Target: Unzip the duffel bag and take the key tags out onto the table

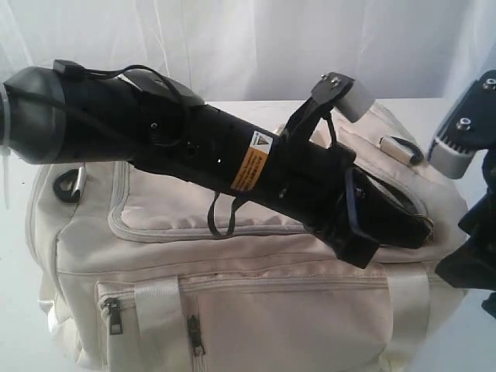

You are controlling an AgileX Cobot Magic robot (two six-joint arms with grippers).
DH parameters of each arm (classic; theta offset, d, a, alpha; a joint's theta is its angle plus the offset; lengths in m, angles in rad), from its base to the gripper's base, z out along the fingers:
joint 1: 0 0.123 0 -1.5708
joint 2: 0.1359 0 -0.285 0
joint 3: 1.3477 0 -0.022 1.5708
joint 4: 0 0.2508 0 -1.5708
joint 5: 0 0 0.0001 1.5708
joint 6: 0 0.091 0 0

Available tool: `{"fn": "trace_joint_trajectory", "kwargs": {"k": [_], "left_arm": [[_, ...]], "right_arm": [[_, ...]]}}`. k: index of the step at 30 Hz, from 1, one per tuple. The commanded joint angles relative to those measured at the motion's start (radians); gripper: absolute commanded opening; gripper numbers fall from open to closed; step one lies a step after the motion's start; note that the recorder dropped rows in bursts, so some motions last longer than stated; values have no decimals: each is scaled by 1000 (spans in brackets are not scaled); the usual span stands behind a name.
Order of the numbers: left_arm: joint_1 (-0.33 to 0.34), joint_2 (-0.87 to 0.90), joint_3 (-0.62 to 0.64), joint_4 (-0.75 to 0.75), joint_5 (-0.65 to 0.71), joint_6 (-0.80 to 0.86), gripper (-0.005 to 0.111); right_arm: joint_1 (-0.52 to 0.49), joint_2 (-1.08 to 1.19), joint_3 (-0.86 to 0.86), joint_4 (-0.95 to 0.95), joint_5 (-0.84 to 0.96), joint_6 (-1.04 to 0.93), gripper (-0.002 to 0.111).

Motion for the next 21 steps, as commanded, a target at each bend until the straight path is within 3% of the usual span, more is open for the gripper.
{"fn": "trace_joint_trajectory", "kwargs": {"k": [1,5,10,19,21], "left_arm": [[-8,-21,1,0,9,33,22],[-8,-21,1,0,35,33,39],[-8,-21,1,0,74,38,52],[75,-58,1,0,402,57,53],[99,-60,1,0,422,71,53]], "right_arm": [[2,-1,8,8,-40,-49,51],[2,-1,8,-5,-74,-49,52],[2,-1,8,-50,-88,-49,67],[2,-1,8,-72,-2,-18,68],[2,-1,8,-72,-14,10,66]]}}
